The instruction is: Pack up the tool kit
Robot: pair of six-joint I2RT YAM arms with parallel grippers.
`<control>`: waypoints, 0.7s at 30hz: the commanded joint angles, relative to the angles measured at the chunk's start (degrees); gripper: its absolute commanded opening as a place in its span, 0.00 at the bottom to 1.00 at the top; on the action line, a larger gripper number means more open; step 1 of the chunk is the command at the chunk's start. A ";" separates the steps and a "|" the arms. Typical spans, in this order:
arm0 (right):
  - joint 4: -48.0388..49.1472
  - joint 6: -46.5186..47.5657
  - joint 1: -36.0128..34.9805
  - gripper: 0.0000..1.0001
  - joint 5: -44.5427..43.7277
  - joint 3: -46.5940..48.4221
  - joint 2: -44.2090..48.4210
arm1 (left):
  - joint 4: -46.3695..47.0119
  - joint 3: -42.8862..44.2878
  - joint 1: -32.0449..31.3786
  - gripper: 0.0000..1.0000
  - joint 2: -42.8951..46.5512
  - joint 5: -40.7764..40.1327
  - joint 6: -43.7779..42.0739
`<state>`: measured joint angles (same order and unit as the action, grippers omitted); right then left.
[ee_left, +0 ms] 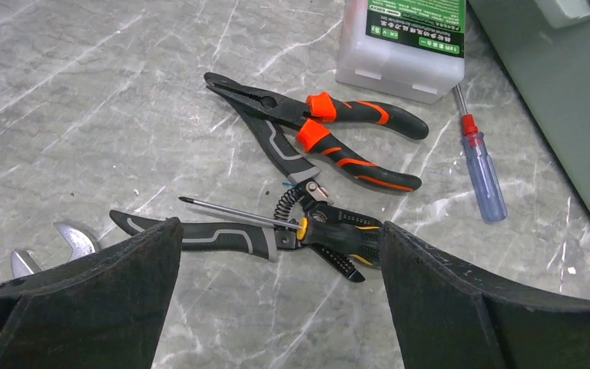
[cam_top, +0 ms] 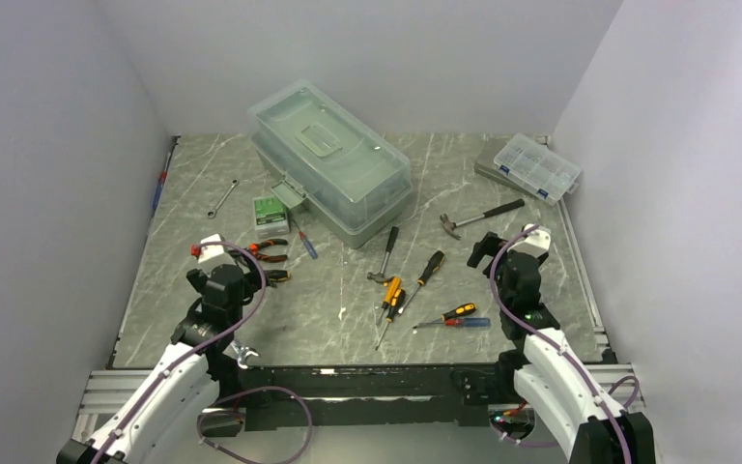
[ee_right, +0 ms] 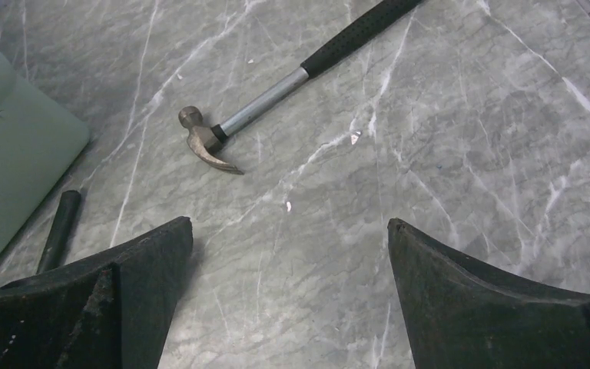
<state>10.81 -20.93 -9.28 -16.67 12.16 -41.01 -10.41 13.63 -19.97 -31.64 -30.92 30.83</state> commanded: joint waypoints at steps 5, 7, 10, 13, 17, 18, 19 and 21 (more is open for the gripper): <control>1.58 -1.24 0.17 1.00 -0.99 1.08 2.88 | 5.87 -0.66 -0.16 0.99 5.24 6.62 -4.13; 1.63 -1.14 0.14 1.00 -0.45 1.55 1.91 | 7.37 -2.00 -0.16 0.99 7.50 8.67 -5.11; 1.43 -1.24 0.16 1.00 -0.34 2.42 -0.05 | 8.60 -3.46 -0.16 0.99 10.42 11.01 -6.21; 1.00 -2.12 0.16 1.00 -0.02 2.69 0.01 | 9.64 -4.33 -0.16 0.99 11.96 12.68 -7.04; 0.76 -1.96 0.09 1.00 5.72 3.51 2.47 | 9.98 -4.66 -0.16 0.99 11.93 14.89 -8.12; -0.18 -2.29 0.04 0.99 7.87 5.19 2.55 | 9.98 -4.59 -0.20 0.99 11.60 15.07 -8.22; -1.06 -2.35 -0.01 0.97 10.03 7.79 2.09 | 9.98 -4.46 -0.17 0.99 11.34 15.20 -8.27; -2.11 -0.98 -0.35 0.96 15.00 12.88 -0.51 | 11.87 -4.40 -0.17 0.99 10.74 15.62 -8.51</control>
<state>8.32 -22.48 -9.28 -11.33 14.76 -39.72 -3.44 8.99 -19.97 -20.16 -17.82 24.05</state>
